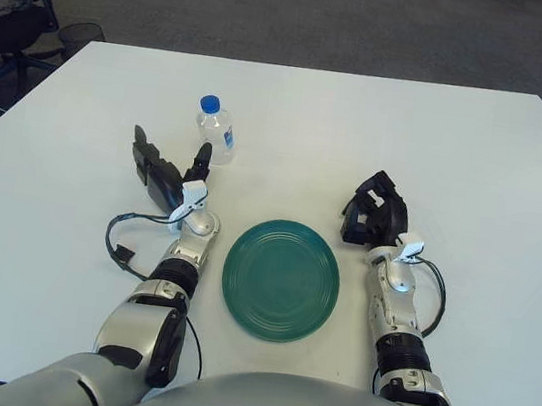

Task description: Put the bottle into the plate.

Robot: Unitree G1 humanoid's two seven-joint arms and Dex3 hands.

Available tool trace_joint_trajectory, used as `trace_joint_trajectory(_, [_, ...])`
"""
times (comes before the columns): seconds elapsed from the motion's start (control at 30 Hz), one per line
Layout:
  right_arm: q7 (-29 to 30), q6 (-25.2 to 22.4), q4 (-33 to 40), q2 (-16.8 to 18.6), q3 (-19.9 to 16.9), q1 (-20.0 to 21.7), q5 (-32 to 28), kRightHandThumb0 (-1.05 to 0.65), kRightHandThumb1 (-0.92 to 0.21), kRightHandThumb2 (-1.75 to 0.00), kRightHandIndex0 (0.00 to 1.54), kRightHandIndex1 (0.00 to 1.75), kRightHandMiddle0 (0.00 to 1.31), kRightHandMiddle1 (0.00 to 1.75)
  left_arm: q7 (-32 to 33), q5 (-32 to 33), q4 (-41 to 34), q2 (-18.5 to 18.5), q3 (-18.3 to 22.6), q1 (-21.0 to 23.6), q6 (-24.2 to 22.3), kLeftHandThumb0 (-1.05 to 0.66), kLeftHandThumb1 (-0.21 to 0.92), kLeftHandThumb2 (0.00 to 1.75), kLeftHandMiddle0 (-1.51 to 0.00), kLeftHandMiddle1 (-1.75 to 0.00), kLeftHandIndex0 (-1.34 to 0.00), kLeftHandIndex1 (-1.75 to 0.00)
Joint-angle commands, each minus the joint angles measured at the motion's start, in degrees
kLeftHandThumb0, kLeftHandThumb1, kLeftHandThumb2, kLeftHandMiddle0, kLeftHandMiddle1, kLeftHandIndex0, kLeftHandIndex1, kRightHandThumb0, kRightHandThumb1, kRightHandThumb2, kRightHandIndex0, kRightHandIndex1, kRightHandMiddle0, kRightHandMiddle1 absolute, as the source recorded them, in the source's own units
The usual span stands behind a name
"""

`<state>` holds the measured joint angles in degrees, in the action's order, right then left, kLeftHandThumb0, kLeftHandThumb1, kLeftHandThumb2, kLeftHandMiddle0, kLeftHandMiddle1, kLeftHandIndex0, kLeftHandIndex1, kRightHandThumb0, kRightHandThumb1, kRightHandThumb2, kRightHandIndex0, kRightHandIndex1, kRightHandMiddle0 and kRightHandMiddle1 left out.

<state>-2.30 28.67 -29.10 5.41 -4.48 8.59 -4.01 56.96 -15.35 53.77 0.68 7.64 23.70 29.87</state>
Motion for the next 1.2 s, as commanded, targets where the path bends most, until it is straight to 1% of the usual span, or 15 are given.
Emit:
trace_joint_trajectory(0.0, [0.4,-0.8,-2.1,-0.5,-0.3,-1.0,0.1,0.0,0.03,-1.65,0.93,1.57,0.65,1.75,-2.3,1.5,1.2,-0.4,0.2,0.8,0.5,-1.03,0.92,0.11,-0.01,-0.5,0.0,-0.46])
trace_joint_trajectory(0.23, [0.3,-0.5,-2.2,-0.5,-0.2,-1.1,0.2,0.0,0.03,-1.65,0.93,1.57,0.65,1.75,-4.1,2.0,2.2,-0.9,0.0,1.1,1.2,-1.04,0.92,0.09,0.0,-0.51,0.0,-0.44])
trace_joint_trajectory(0.53, [-0.3,-0.9,-2.3,-0.6,0.0,-1.1,0.0,0.0,0.03,-1.66,0.93,1.58,0.65,1.75,-6.2,2.3,3.7,-1.7,-0.1,1.4,2.1,-1.05,0.92,0.07,0.0,-0.49,0.0,-0.41])
trace_joint_trajectory(0.77, [-1.0,-1.0,-2.4,-0.5,0.0,-1.1,-0.4,0.0,0.02,-1.65,0.92,1.58,0.64,1.75,-6.7,1.9,4.6,-2.3,-0.5,1.4,2.5,-1.05,0.92,0.05,0.0,-0.47,0.0,-0.36])
trace_joint_trajectory(1.17, [-0.8,-1.7,-1.5,0.2,0.5,-1.6,0.0,0.0,0.03,-1.65,0.92,1.58,0.65,1.75,-9.3,2.1,5.6,-3.4,-1.3,1.0,2.9,-1.05,0.92,0.06,-0.01,-0.52,0.0,-0.43])
